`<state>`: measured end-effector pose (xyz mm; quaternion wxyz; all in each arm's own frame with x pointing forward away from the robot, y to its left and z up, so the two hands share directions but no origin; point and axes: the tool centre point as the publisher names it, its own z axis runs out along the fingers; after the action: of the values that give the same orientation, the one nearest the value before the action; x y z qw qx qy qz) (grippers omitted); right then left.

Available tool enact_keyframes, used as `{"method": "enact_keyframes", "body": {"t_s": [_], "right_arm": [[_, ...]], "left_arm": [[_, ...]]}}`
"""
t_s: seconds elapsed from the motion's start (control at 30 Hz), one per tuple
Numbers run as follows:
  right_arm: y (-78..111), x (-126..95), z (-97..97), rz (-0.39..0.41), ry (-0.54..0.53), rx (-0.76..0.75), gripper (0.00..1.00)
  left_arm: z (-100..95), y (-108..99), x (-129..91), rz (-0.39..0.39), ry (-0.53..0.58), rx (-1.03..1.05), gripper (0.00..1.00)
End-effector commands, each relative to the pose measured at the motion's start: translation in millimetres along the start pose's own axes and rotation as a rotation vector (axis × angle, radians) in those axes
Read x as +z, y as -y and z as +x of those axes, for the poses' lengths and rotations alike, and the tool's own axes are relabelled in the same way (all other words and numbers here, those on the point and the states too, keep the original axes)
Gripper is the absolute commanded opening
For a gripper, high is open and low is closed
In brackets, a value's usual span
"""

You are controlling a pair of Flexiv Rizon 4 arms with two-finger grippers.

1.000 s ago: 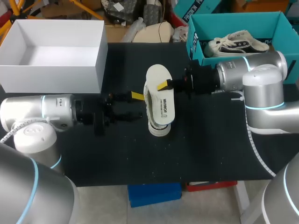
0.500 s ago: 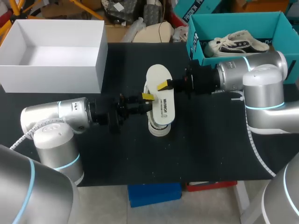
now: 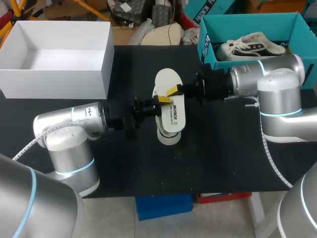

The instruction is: Take the shoe out of the shoebox, open the shoe tongue, remove and reinsert the insole, then place the shoe into the shoebox

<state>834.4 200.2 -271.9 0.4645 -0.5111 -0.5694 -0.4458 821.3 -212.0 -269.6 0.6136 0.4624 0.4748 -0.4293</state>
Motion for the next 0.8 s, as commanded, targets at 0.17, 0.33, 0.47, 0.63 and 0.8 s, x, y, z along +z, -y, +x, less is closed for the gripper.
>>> {"method": "enact_keyframes", "body": {"t_s": [0.17, 0.33, 0.47, 0.63, 0.8], "right_arm": [[-0.4, 0.2, -0.1, 0.001, 0.001, 0.001, 0.0], [-0.4, 0.2, -0.1, 0.001, 0.001, 0.001, 0.0], [-0.4, 0.2, -0.1, 0.001, 0.001, 0.001, 0.0], [-1.2, -6.2, 3.0, -0.065, -0.013, -0.03, 1.0], [2.8, -10.6, 3.3, -0.114, 0.007, -0.071, 1.0]], "left_arm": [[0.9, -1.3, 7.9, 0.01, -0.003, 0.012, 0.27], [1.3, -0.6, 9.5, 0.016, 0.002, 0.011, 0.24], [1.9, -1.0, 14.0, 0.054, -0.003, 0.001, 0.0], [1.2, -0.2, 12.5, 0.063, -0.044, -0.023, 0.0], [-2.2, 7.7, 1.3, 0.071, -0.134, -0.029, 0.0]]}}
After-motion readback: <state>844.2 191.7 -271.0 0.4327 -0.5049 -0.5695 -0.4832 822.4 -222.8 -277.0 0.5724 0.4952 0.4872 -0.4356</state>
